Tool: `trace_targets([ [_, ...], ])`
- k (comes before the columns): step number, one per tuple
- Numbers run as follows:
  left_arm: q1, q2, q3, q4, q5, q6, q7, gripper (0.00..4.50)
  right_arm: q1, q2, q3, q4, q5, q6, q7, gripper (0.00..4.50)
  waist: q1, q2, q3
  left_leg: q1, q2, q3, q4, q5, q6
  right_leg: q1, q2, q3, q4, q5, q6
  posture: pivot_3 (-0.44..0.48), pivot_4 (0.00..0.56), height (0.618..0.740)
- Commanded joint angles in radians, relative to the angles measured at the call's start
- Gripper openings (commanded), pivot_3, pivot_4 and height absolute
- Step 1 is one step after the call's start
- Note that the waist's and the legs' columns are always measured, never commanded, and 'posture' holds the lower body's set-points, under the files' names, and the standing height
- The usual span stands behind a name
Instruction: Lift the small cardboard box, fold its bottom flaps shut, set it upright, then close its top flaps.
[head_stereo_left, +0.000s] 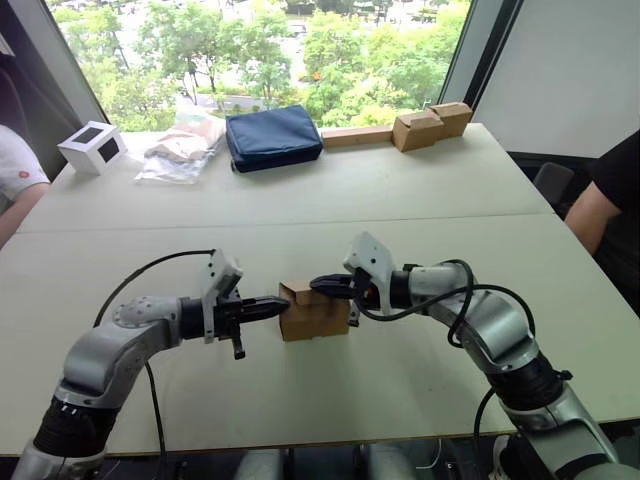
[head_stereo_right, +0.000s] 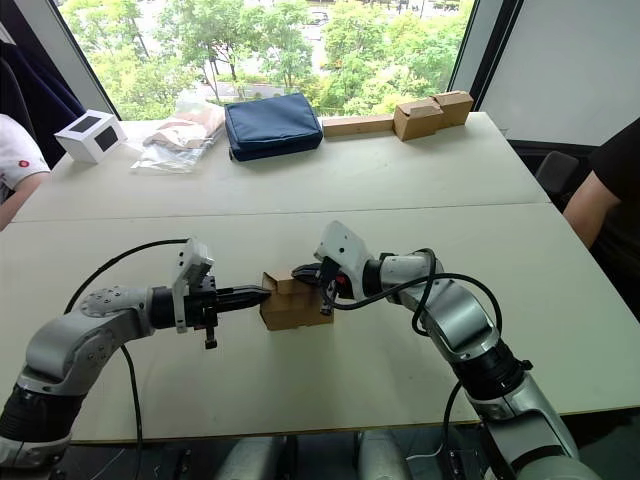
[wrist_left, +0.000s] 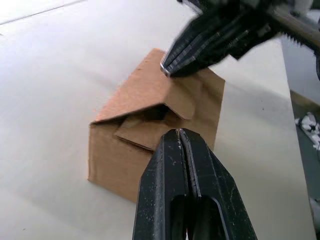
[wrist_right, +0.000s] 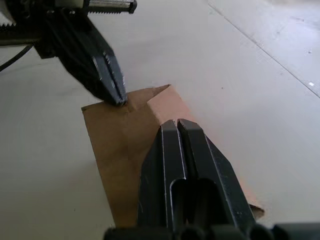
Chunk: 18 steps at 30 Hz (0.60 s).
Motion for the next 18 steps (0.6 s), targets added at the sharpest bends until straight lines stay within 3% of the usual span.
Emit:
trace_targets([
  [1,-0.043,-0.017,0.035,0.019,-0.029,0.002,0.017,0.01,0.006,-0.009,0.01,-0.047,-0.016,-0.006,-0.002,0.0,0.0,0.0,0.0,0.0,0.0,0.0,0.0,0.0,0.0,0.0,0.0,0.0,0.0,0.0,0.0,0.0,0.15,0.737],
  [11,-0.146,-0.145,-0.068,0.19,0.125,-0.142,0.073,0.01,0.01,0.008,0.004,-0.07,-0.016,-0.007,-0.024,0.0,0.001,0.0,0.0,0.0,0.0,0.0,0.0,0.0,0.0,0.001,0.001,-0.001,0.0,0.0,0.0,0.0,0.15,0.737],
  [18,-0.133,-0.163,-0.102,0.205,0.151,-0.17,0.042,0.01,0.034,-0.003,-0.069,-0.151,0.045,0.012,-0.026,0.0,0.002,0.0,0.0,0.0,0.0,0.0,0.0,0.0,0.0,0.0,0.001,-0.001,0.0,0.0,0.0,0.0,0.15,0.737],
])
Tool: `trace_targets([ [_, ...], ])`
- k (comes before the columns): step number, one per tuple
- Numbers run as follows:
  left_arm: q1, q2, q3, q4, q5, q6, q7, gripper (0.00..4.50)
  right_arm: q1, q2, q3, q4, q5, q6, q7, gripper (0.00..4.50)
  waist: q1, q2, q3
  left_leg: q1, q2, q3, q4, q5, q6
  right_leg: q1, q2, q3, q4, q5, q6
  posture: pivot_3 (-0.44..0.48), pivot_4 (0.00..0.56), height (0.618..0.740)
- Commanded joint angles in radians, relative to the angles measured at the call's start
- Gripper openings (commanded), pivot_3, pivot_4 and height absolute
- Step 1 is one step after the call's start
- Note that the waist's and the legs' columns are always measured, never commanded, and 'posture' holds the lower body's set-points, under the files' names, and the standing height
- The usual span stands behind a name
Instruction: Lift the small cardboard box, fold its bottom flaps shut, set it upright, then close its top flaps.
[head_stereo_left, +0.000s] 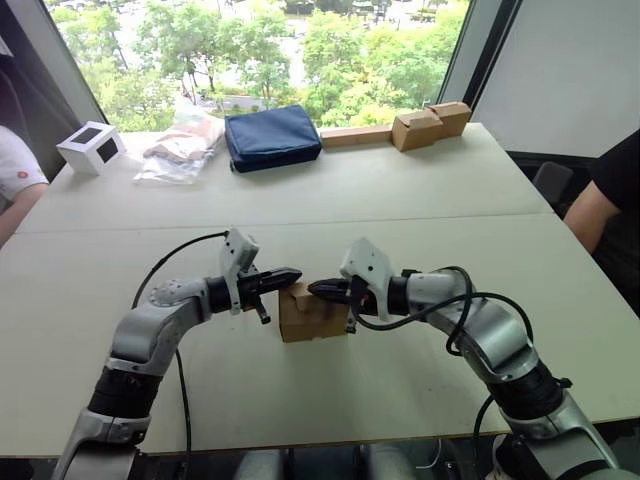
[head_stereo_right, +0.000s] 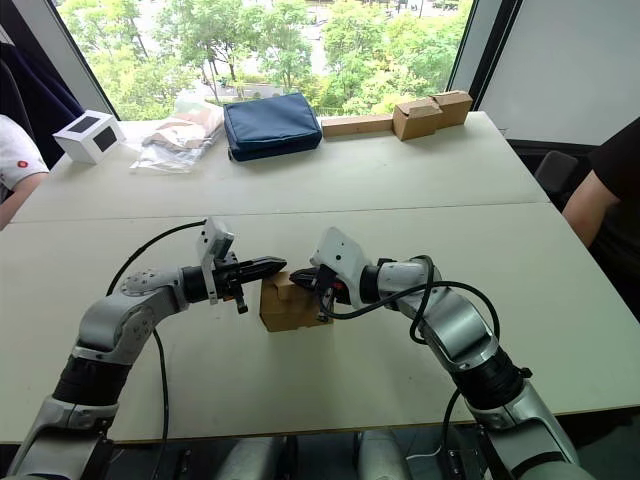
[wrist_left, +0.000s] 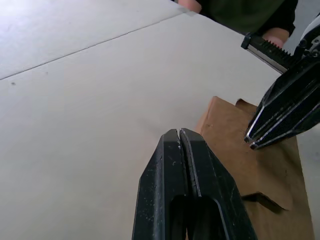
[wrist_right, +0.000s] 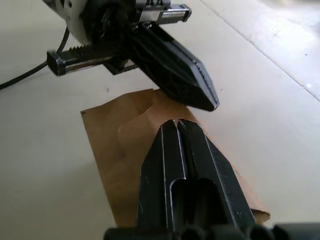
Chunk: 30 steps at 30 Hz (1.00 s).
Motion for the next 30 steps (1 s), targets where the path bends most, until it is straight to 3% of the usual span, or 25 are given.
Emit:
trace_targets([
  [1,0.005,-0.006,-0.005,-0.008,0.004,-0.01,-0.011,0.01,0.03,-0.027,-0.059,-0.113,0.067,0.019,0.026,0.0,0.002,0.0,0.0,0.0,0.0,0.0,0.0,0.0,0.0,0.0,0.0,0.0,0.0,0.0,0.0,0.0,0.15,0.737],
  [10,0.01,-0.013,0.035,-0.057,-0.043,0.033,0.008,0.01,0.085,-0.062,-0.046,-0.202,0.11,0.062,0.037,0.0,0.001,0.0,0.0,0.0,0.0,0.0,0.0,0.0,0.0,0.001,-0.001,0.0,0.0,0.0,0.0,0.0,0.15,0.737],
  [18,0.049,0.023,0.044,-0.103,-0.071,0.078,-0.008,0.01,0.08,-0.078,0.013,-0.169,0.055,0.019,0.044,0.0,0.0,0.0,0.0,0.0,0.0,0.0,0.0,0.0,0.0,0.001,0.0,0.0,-0.001,0.0,0.0,0.0,0.15,0.737],
  [30,0.04,-0.004,0.043,-0.078,-0.072,0.075,0.01,0.01,0.057,-0.08,0.079,-0.089,-0.057,-0.046,0.03,0.0,0.002,0.0,0.0,0.0,0.0,0.0,0.0,0.0,0.0,0.001,-0.001,0.0,-0.001,0.0,0.0,0.0,0.15,0.737],
])
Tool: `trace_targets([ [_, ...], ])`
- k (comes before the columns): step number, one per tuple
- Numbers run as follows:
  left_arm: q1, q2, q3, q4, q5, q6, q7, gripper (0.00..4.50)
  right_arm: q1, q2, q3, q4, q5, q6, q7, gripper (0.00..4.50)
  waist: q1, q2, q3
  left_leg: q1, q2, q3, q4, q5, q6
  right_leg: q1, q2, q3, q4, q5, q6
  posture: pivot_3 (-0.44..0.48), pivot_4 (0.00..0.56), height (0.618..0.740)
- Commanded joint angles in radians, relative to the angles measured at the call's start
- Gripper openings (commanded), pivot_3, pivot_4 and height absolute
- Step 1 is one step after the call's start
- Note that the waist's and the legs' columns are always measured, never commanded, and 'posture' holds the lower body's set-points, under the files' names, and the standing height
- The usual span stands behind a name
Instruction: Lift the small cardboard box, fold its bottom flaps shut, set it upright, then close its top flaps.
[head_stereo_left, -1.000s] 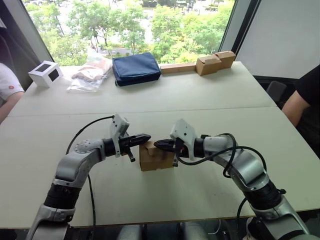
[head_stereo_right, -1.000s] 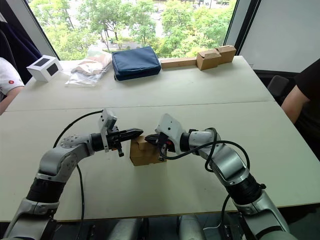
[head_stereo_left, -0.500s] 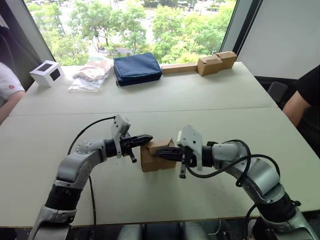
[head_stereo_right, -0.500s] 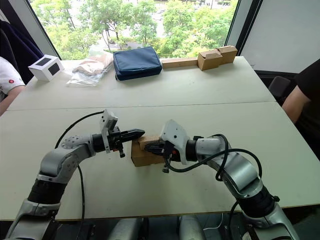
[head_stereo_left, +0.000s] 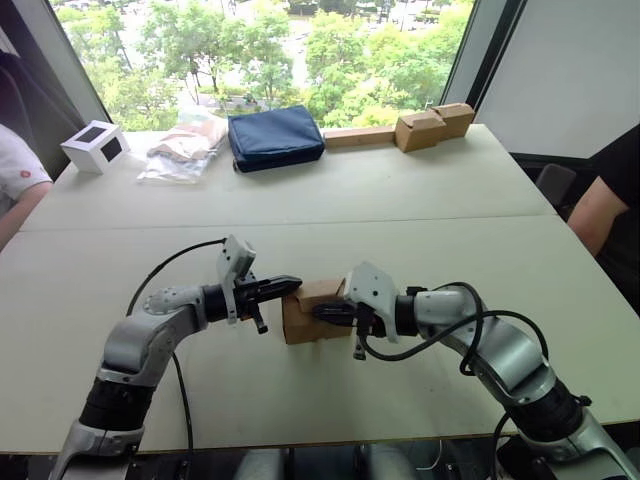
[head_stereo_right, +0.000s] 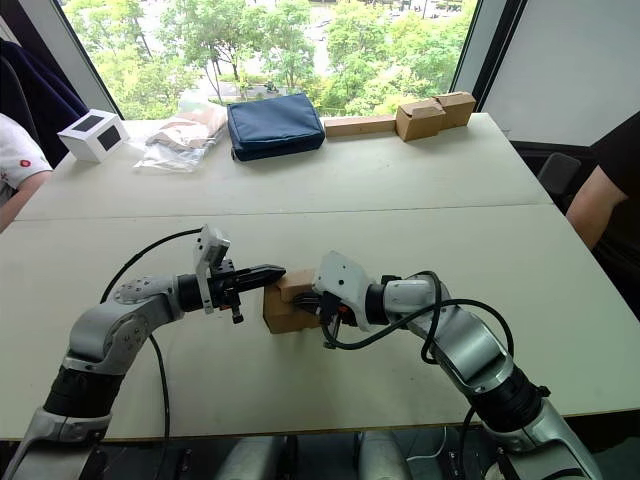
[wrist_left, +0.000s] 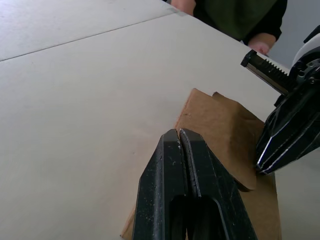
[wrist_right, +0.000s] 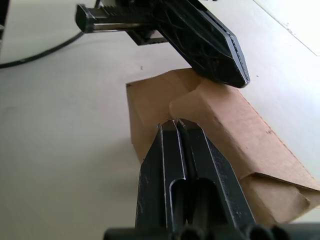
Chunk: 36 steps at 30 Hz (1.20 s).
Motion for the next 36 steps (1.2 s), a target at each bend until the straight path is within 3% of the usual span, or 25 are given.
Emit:
trace_targets([
  [1,-0.013,-0.015,0.016,-0.007,-0.017,0.008,0.012,0.01,-0.012,-0.006,0.01,-0.003,-0.039,-0.036,0.0,0.0,0.001,0.0,0.0,0.0,0.0,0.0,0.0,0.0,0.0,0.0,0.0,0.0,0.0,0.0,0.0,0.0,0.15,0.737],
  [18,0.004,-0.028,0.013,-0.015,-0.022,0.029,0.023,0.01,-0.014,-0.018,0.053,0.044,-0.163,-0.13,0.01,0.0,0.0,0.0,0.0,0.001,0.0,0.0,0.0,0.0,0.0,0.001,0.0,0.0,0.0,0.0,0.0,0.0,0.15,0.737],
  [26,0.002,-0.026,0.018,-0.017,-0.028,0.037,0.041,0.01,-0.013,0.014,-0.04,-0.034,-0.033,-0.084,0.049,0.0,0.0,0.0,0.0,0.002,0.0,0.0,0.0,0.0,0.0,0.002,0.0,0.0,0.0,0.0,0.0,0.0,0.15,0.737],
  [36,-0.018,-0.054,0.06,-0.032,-0.09,0.098,0.09,0.01,-0.013,-0.011,0.016,-0.026,-0.091,-0.106,0.062,0.0,0.0,0.0,0.0,0.002,0.0,0.0,0.0,0.0,0.0,0.002,0.0,0.0,0.0,0.0,0.0,0.0,0.15,0.737],
])
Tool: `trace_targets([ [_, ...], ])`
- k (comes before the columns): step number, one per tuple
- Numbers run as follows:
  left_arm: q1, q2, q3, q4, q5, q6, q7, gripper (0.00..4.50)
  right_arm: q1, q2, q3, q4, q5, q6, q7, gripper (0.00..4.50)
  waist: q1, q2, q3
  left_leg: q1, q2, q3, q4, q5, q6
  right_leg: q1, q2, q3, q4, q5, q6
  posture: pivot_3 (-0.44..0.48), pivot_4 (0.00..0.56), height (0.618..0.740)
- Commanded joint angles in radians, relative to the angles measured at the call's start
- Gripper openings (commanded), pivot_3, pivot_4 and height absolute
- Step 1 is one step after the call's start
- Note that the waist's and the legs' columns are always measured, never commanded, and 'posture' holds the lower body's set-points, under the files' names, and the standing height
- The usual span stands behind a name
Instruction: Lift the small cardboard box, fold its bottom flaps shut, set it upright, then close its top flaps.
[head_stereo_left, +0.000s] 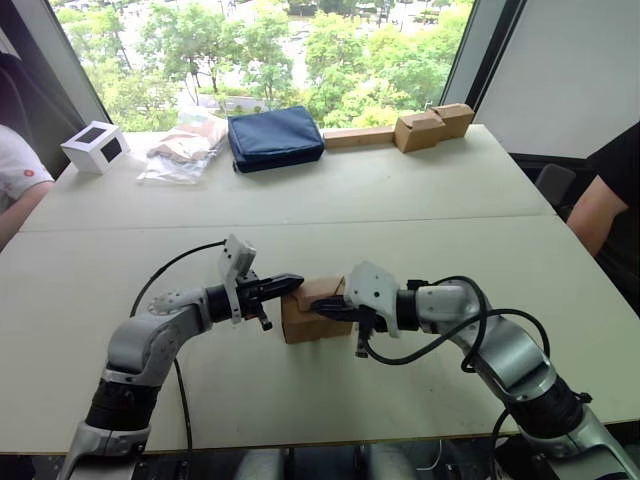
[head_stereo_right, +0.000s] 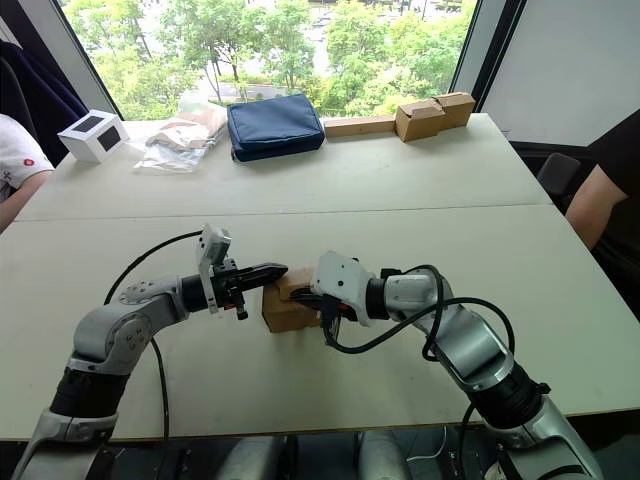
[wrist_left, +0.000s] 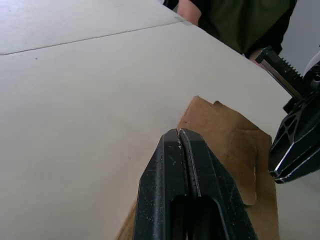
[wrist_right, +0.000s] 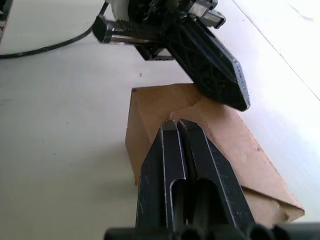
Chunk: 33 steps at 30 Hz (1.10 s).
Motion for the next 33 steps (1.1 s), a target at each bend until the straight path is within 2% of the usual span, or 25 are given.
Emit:
trace_targets([
  [1,-0.015,-0.01,0.026,-0.035,-0.039,0.031,0.021,0.01,-0.01,-0.003,0.012,-0.012,-0.029,-0.028,-0.003,0.0,0.0,0.0,0.0,0.0,0.0,0.0,0.0,0.0,0.0,0.0,0.0,0.0,0.0,0.0,0.0,0.0,0.15,0.737],
  [13,0.001,-0.003,0.021,-0.06,-0.053,0.062,0.029,0.01,-0.031,0.008,0.034,0.067,-0.121,-0.063,-0.034,0.0,0.001,0.0,0.0,0.0,0.0,0.0,0.0,0.0,0.0,0.0,0.0,0.0,0.0,0.0,0.0,0.0,0.15,0.737],
  [21,0.022,0.037,-0.045,-0.064,0.029,-0.004,-0.013,0.01,-0.04,0.023,0.031,0.078,-0.131,-0.061,-0.04,0.0,0.001,0.0,0.0,0.0,0.0,0.0,0.0,0.0,0.0,0.0,0.0,0.0,0.0,0.0,0.0,0.0,0.15,0.737],
  [28,0.026,0.062,-0.099,-0.041,0.115,-0.094,-0.047,0.01,-0.029,0.029,0.006,0.04,-0.079,-0.015,-0.014,0.0,0.001,0.0,0.0,0.001,0.0,0.0,0.0,0.0,0.0,0.001,0.0,0.0,0.0,0.0,0.0,0.0,0.15,0.737],
  [33,0.032,0.081,-0.122,-0.036,0.166,-0.152,-0.068,0.01,-0.005,0.036,-0.086,-0.005,0.032,0.056,-0.006,0.0,0.001,0.0,0.0,0.001,0.0,0.0,0.0,0.0,0.0,0.002,-0.001,0.0,-0.002,0.0,0.0,0.0,0.15,0.737],
])
